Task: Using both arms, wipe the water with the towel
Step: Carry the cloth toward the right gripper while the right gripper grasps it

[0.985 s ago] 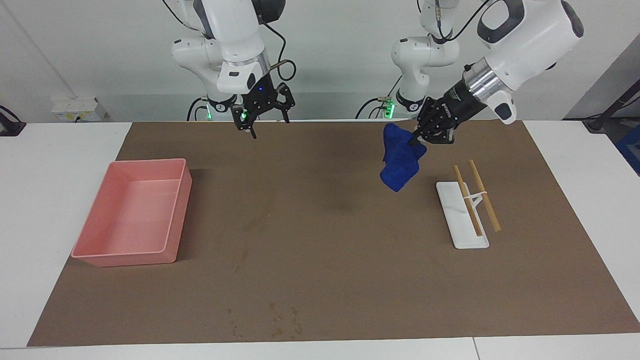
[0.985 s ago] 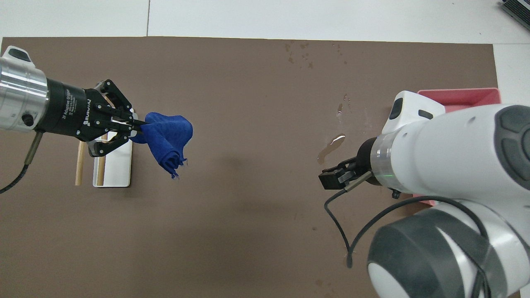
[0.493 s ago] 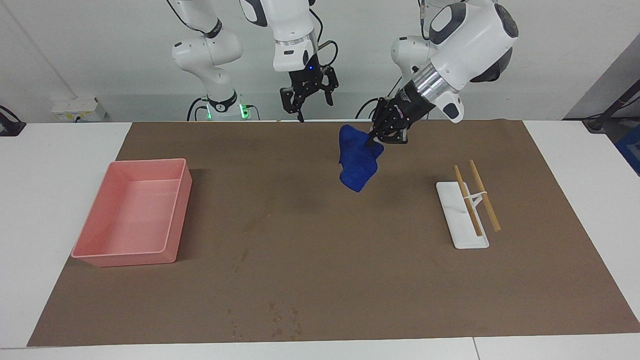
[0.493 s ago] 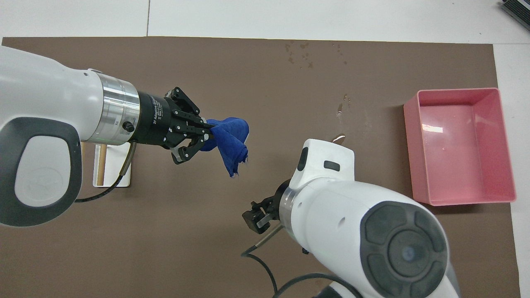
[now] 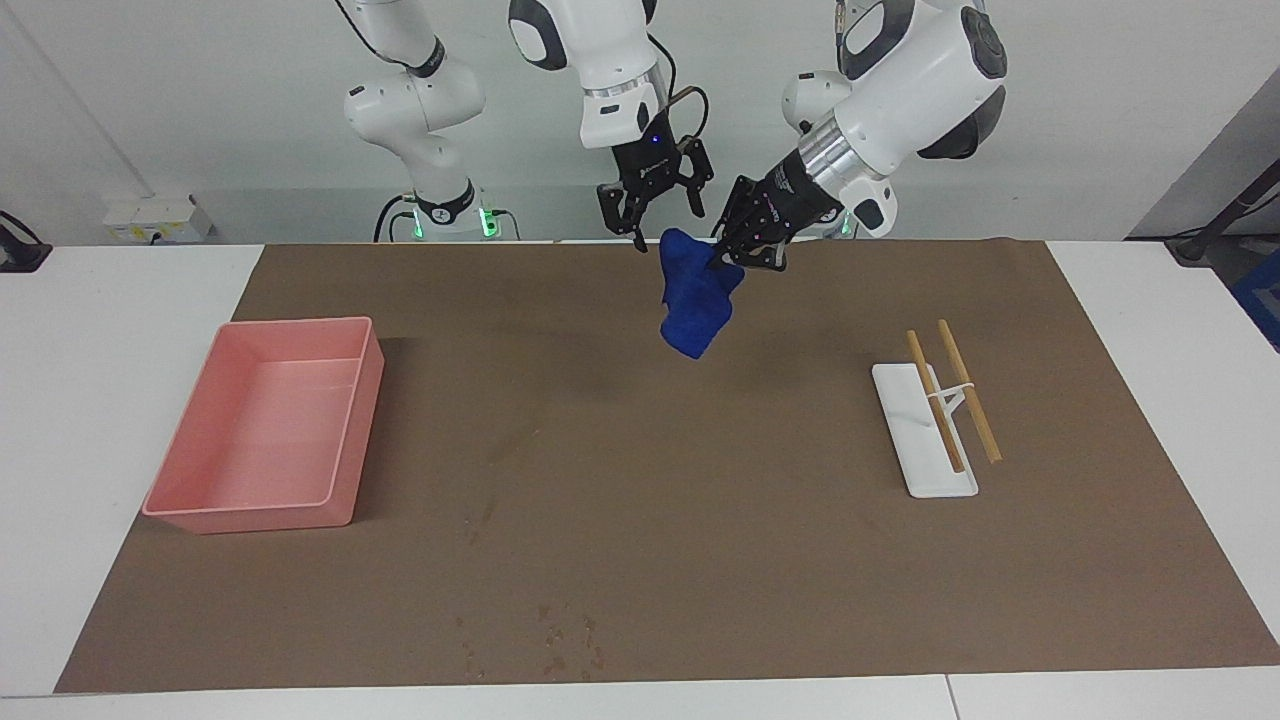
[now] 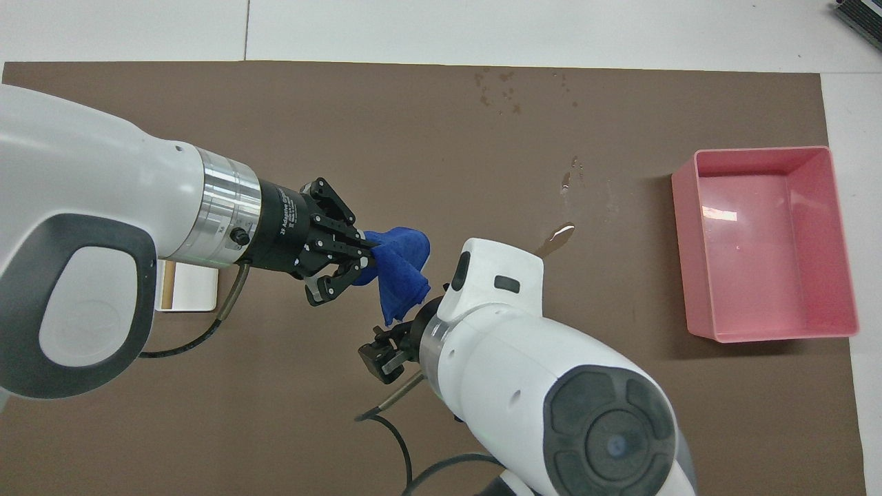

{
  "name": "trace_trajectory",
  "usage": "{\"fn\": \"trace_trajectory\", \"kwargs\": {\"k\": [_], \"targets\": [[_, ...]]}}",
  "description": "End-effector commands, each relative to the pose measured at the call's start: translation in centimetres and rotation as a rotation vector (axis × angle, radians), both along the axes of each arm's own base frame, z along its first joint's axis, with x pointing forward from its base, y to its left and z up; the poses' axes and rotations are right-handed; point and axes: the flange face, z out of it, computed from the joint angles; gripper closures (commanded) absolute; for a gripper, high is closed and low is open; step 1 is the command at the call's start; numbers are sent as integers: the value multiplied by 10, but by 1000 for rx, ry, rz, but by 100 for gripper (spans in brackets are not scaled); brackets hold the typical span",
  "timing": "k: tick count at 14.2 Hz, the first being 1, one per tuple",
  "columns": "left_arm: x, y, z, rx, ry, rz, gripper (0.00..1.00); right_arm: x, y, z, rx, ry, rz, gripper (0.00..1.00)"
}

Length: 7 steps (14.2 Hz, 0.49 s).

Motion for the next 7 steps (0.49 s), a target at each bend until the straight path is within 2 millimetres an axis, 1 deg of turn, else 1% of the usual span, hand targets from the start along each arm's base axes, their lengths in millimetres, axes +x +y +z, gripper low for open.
{"fn": "trace_trajectory", "kwargs": {"k": [1,3,4,6,7], "targets": [[-22,1,13,-3,38,-21,100,15,-5,-1,34,-29,-38,0],[-30,2,15,6,51,-49,100,25,-6,-9,42,-38,-46,0],[-30,1,15,4,46,-47,100,30,-5,-12,53,-51,-50,0],[-34,-13,15,-2,28,-48,100,31,-2,-18,59,-43,-60,0],[-36,-19,12,-8,12,-39,100,28,1,-17,59,-40,-56,0]]}}
